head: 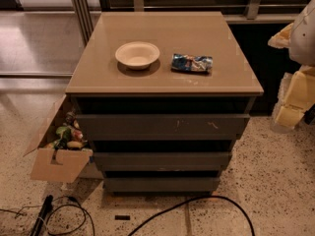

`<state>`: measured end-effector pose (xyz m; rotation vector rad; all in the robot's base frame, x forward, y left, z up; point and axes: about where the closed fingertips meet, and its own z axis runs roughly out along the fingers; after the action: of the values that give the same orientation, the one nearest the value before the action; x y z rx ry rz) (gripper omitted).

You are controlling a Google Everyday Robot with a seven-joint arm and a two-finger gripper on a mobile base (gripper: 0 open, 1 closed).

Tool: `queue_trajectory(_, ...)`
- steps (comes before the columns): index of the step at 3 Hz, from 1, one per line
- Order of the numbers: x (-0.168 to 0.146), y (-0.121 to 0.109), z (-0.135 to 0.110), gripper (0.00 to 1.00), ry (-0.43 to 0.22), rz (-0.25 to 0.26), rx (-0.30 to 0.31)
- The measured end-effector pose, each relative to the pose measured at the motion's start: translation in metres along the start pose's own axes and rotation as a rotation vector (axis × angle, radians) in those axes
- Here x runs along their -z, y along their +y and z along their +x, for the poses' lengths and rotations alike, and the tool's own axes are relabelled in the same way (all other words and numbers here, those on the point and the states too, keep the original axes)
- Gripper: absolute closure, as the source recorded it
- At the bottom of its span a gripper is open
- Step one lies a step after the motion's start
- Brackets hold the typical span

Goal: Open middle drawer

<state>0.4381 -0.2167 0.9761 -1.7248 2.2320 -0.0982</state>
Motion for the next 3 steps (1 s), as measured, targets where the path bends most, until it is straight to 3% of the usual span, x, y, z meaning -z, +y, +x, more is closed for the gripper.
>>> queue_trajectory(2, -0.026, 0.01, -0.001, 0.0, -0.051, -0.006, -0.012)
queue_trajectory(3, -0.069, 0.028, 0.006, 0.0, -0.133, -0.012, -0.054)
